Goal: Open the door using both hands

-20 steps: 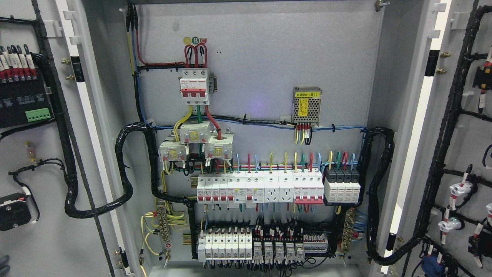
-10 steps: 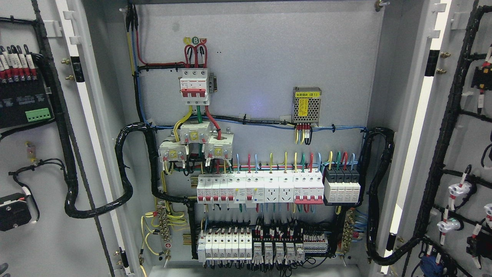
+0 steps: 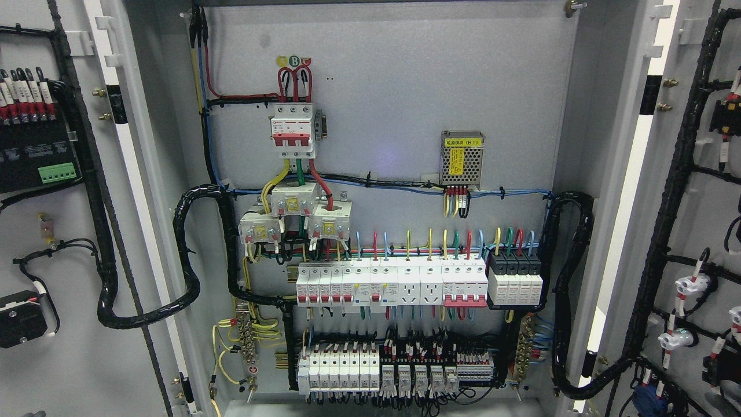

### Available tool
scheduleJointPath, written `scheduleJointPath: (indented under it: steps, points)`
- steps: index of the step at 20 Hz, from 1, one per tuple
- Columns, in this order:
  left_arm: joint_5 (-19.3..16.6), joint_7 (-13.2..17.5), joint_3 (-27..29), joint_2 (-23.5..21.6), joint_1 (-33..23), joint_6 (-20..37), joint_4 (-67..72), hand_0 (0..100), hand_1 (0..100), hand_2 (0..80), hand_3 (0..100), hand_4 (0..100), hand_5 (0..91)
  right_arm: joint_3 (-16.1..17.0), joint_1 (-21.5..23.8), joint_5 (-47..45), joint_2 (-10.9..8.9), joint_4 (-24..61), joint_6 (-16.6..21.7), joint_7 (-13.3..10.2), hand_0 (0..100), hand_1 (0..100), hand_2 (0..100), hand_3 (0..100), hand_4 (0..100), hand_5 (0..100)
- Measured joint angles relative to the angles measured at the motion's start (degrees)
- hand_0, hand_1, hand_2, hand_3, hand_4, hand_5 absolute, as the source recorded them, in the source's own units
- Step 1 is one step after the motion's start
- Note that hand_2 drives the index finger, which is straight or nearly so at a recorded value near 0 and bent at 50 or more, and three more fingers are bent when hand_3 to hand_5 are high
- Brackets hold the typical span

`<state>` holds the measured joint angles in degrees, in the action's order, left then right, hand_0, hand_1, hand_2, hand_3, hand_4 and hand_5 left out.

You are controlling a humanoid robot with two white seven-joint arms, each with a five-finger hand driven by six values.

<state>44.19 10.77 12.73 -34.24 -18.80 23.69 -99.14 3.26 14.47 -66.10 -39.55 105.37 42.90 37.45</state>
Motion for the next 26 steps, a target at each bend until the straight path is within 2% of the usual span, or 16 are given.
scheduleJointPath:
  steps: [6,8,18,26]
  points:
    - [-0.4,0.0,-3.1,0.1,-1.2,0.1,-1.2,0,0,0.0,0,4,0.0,-4.4,-2.5,4.1,1.41,0.4,-0.9,-7.6,0,0,0,0,0,0]
    - [-0.8,0.0,-4.1,0.2,-1.6,0.2,-1.4,0,0,0.0,0,4,0.0,-5.8,-3.0,6.3,2.01,0.4,-1.0,-9.3,0,0,0,0,0,0]
    - [-6.1,-0.2,-9.4,2.9,-3.3,0.2,-2.1,0,0,0.0,0,4,0.0,-12.2,-3.5,15.8,5.78,-0.3,-5.3,-14.3,0,0,0,0,0,0]
    - [-12.8,0.0,-14.1,6.7,-7.0,0.2,-1.8,0,0,0.0,0,4,0.0,-16.2,1.5,21.1,8.59,-1.5,-5.6,-17.2,0,0,0,0,0,0]
